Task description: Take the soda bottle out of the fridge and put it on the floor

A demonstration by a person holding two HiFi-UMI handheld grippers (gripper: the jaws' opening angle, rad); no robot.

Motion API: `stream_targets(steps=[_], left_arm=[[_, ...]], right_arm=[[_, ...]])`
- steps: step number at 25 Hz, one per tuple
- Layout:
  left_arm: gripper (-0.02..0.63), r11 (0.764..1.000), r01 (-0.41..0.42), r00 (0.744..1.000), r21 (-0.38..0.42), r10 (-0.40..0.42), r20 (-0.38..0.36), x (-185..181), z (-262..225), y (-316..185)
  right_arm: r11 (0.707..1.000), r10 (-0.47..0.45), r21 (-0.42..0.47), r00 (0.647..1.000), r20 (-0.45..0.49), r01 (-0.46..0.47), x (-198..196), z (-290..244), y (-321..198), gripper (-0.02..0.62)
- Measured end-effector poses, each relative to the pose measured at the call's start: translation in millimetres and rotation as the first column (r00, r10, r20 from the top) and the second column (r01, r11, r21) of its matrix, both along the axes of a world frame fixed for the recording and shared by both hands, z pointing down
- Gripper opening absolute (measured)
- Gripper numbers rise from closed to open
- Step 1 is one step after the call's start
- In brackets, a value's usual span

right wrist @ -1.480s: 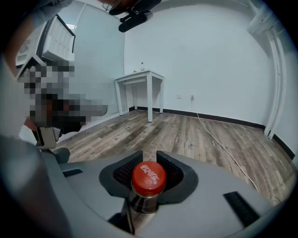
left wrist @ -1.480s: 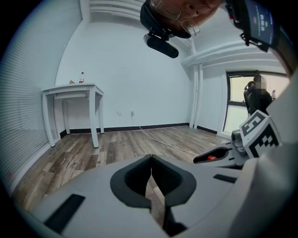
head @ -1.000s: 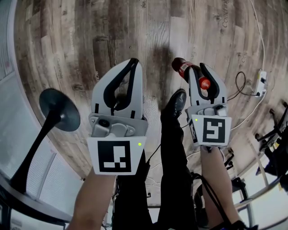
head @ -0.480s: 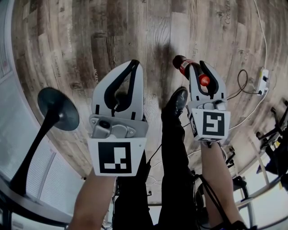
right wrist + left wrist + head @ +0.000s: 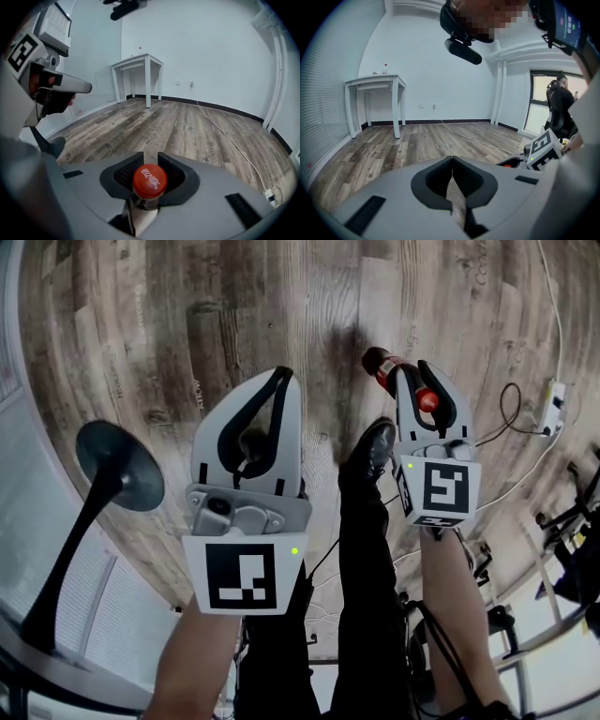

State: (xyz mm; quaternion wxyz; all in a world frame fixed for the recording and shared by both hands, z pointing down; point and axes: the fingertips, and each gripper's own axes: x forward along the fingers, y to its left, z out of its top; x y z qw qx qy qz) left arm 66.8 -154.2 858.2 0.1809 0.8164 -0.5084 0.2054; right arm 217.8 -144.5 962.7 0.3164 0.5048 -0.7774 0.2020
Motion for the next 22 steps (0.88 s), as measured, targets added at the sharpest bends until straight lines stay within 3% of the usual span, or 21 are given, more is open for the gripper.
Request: stream_targets(steps=[22], left_arm=[[0.018,1.0,-0.023,1.0,0.008,0.023,0.016,-13.3,13.7,-0.2]], right_arm=[[0.998,-0.03,-0.061,0.999,-0.018,0.029,-10.4,41.1,3.3,0.114]])
